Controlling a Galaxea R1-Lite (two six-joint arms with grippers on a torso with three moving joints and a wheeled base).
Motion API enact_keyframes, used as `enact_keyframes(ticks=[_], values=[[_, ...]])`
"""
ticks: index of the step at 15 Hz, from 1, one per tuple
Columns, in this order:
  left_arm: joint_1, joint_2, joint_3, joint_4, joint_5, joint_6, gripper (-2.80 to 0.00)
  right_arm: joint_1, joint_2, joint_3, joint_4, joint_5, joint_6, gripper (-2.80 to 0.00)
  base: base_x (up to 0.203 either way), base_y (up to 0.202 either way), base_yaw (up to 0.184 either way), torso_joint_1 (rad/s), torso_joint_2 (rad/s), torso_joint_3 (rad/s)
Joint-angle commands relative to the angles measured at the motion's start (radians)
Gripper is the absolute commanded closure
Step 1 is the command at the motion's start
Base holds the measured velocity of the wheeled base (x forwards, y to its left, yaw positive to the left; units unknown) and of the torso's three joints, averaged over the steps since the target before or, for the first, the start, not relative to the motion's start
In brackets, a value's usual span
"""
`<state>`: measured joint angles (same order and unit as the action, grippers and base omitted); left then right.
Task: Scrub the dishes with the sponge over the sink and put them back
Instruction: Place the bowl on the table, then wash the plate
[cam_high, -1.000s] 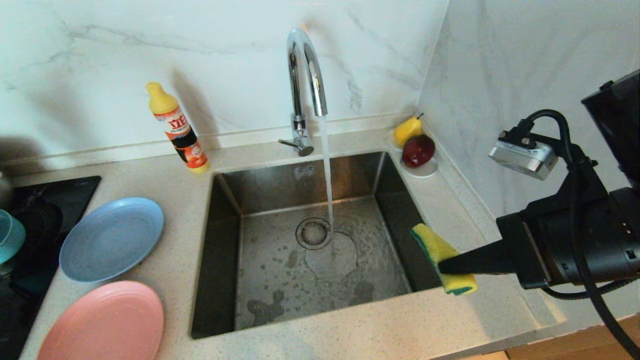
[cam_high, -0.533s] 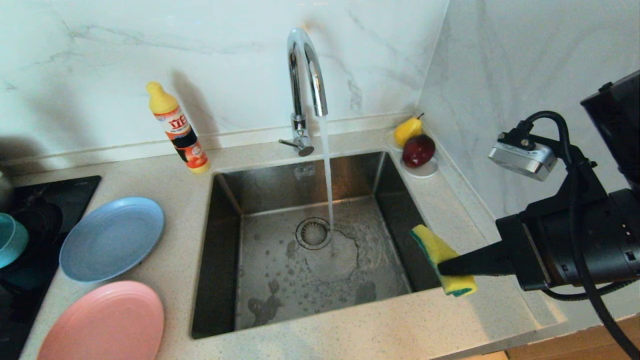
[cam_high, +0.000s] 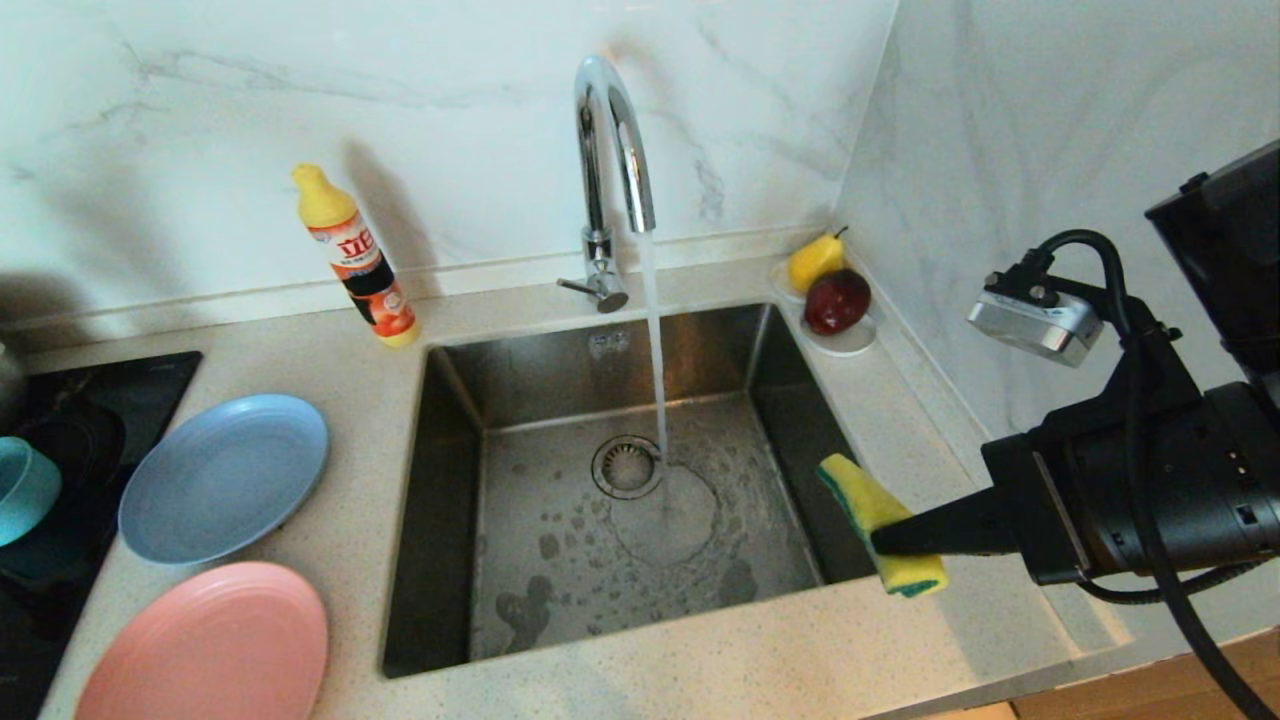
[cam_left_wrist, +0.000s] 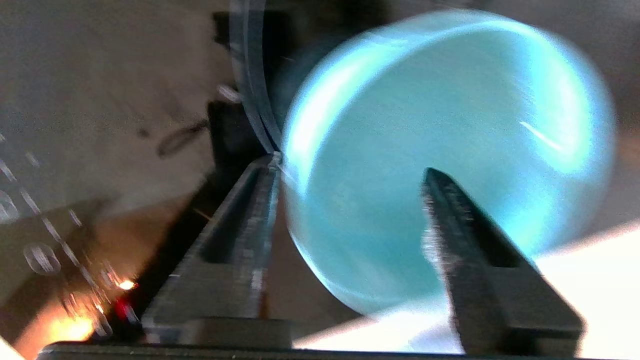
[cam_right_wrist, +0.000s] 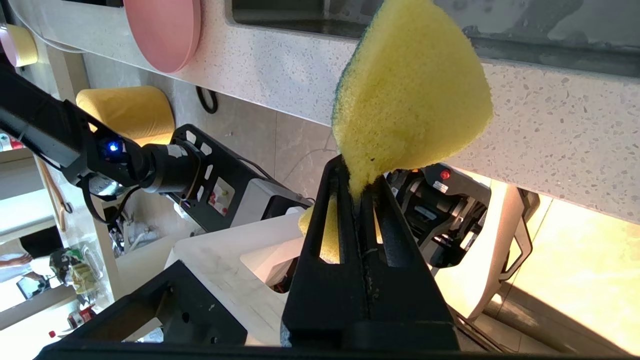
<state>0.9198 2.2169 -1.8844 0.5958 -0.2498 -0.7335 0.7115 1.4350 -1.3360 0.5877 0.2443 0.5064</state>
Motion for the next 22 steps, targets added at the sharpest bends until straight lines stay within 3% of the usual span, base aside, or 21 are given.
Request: enact_keyframes(ticks=[1, 4, 5, 8, 11, 13, 15, 16, 18, 19, 22], values=[[0.002, -0.091, -0.032, 0.032, -0.053, -0.012, -2.80, 0.000, -0.005, 0.000, 0.003, 0.003, 0.003, 0.00, 0.000, 0.000, 0.000, 0.000, 0.00, 0.000], [0.001, -0.220, -0.033, 0.057, -0.098, -0.013, -2.80, 0.000, -0.005, 0.008, 0.003, 0.003, 0.004, 0.00, 0.000, 0.000, 0.000, 0.000, 0.00, 0.000], [0.001, -0.256, -0.033, 0.069, -0.101, -0.007, 0.00, 0.000, -0.008, 0.017, 0.004, 0.003, 0.004, 0.00, 0.000, 0.000, 0.000, 0.000, 0.00, 0.000], [-0.009, -0.343, -0.032, 0.127, -0.147, 0.117, 0.00, 0.000, -0.014, 0.021, 0.003, 0.001, 0.004, 0.00, 0.000, 0.000, 0.000, 0.000, 0.00, 0.000], [-0.040, -0.388, -0.029, 0.206, -0.160, 0.289, 0.00, 0.003, -0.015, 0.020, 0.004, 0.003, 0.004, 0.00, 0.000, 0.000, 0.000, 0.000, 0.00, 0.000], [-0.070, -0.397, -0.017, 0.286, -0.157, 0.439, 0.00, 0.003, -0.008, 0.019, 0.003, 0.003, 0.003, 0.00, 0.000, 0.000, 0.000, 0.000, 0.00, 0.000], [-0.098, -0.398, 0.030, 0.355, -0.132, 0.596, 0.00, 0.004, -0.010, 0.014, 0.003, 0.003, 0.004, 0.00, 0.000, 0.000, 0.000, 0.000, 0.00, 0.000], [-0.118, -0.397, 0.067, 0.362, -0.106, 0.641, 0.00, 0.005, -0.008, 0.014, 0.003, 0.003, 0.004, 0.00, 0.000, 0.000, 0.000, 0.000, 0.00, 0.000], [-0.172, -0.382, 0.115, 0.363, -0.031, 0.666, 0.00, 0.003, -0.013, 0.011, 0.003, 0.001, 0.005, 0.00, 0.000, 0.000, 0.000, 0.000, 0.00, 0.000], [-0.197, -0.376, 0.147, 0.363, -0.011, 0.671, -2.80, 0.003, -0.018, 0.008, 0.003, 0.001, 0.009, 0.00, 0.000, 0.000, 0.000, 0.000, 0.00, 0.000], [-0.243, -0.340, 0.215, 0.296, 0.003, 0.685, -2.80, 0.003, -0.025, 0.017, 0.004, 0.001, 0.009, 0.00, 0.000, 0.000, 0.000, 0.000, 0.00, 0.000]])
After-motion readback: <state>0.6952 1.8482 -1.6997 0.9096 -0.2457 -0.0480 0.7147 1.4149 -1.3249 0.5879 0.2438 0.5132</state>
